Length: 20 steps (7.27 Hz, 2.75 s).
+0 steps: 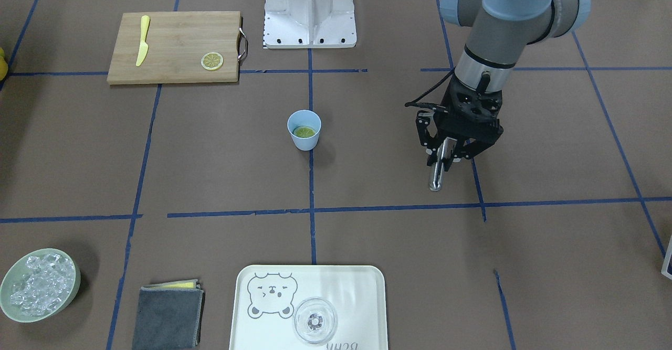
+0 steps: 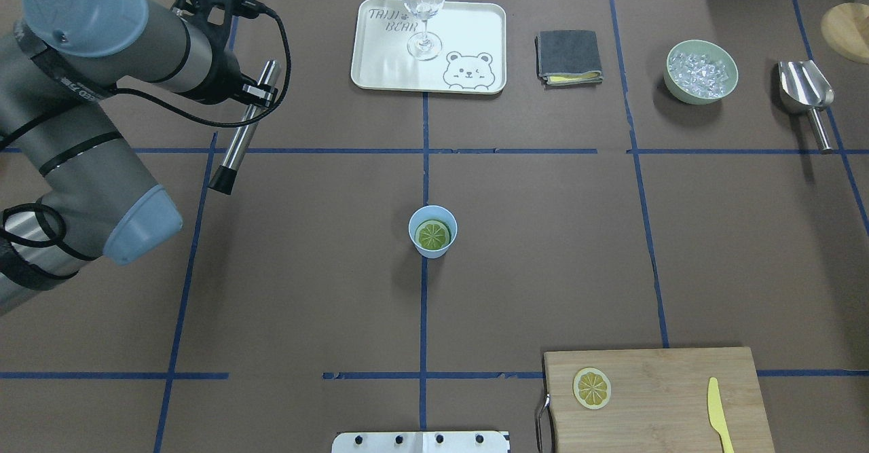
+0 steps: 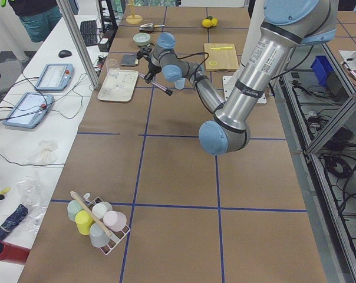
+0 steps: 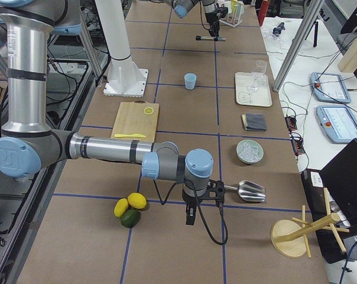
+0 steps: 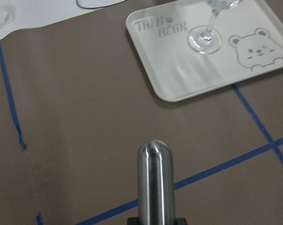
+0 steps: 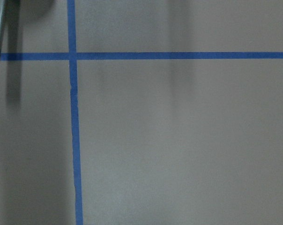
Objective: Squeeze lemon into cup
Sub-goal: 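Lower the steel muddler onto the table at its original spot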
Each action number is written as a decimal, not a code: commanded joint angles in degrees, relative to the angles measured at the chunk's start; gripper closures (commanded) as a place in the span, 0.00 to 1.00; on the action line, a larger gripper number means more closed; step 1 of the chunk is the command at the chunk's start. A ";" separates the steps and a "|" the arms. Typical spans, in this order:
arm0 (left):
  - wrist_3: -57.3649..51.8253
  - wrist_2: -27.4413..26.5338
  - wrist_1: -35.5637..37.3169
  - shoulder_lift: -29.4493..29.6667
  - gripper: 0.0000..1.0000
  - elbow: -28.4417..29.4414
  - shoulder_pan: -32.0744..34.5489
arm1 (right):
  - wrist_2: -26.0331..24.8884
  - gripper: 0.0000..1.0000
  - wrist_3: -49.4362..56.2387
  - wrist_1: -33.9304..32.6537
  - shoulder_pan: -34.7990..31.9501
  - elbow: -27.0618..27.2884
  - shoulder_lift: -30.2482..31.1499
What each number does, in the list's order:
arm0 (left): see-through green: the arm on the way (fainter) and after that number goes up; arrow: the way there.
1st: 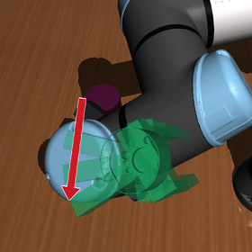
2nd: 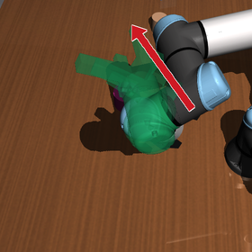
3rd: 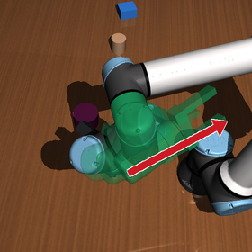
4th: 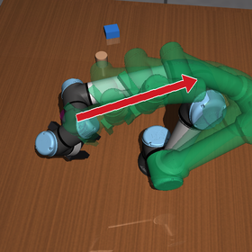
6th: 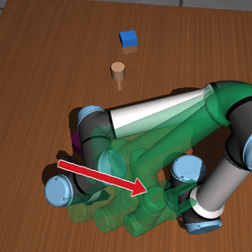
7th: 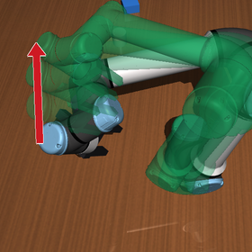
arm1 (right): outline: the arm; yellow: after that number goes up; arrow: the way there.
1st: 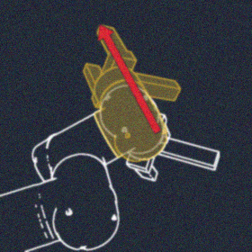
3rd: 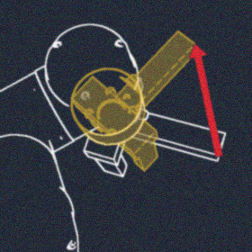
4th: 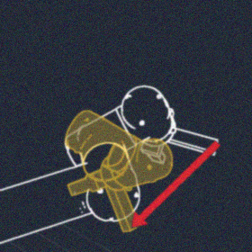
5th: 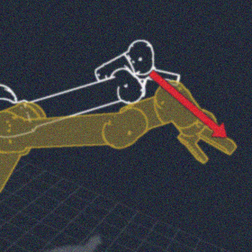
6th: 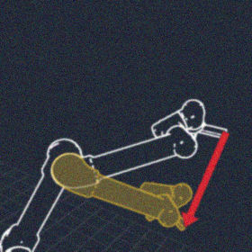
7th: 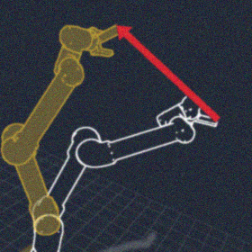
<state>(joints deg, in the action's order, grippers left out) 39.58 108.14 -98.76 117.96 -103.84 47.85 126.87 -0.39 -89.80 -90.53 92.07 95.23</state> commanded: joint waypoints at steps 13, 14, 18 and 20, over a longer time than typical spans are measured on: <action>15.62 -5.13 -3.28 -13.20 1.00 7.34 -6.54 | 0.13 0.00 0.12 0.07 0.00 0.04 -0.74; 13.44 -5.14 -3.46 -13.37 1.00 7.34 -6.54 | 0.13 0.00 0.12 0.07 0.00 0.04 -0.74; 8.24 -5.14 -10.56 -20.13 1.00 7.34 -6.45 | 0.22 0.00 0.12 0.16 0.00 0.48 -0.74; 8.15 -4.70 -10.32 -19.70 0.05 6.90 -6.45 | 0.22 0.00 0.12 0.16 0.00 0.57 -0.92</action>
<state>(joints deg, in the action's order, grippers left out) 47.91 103.20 -108.72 98.66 -96.90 41.48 127.09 -0.26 -89.65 -90.53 92.57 94.40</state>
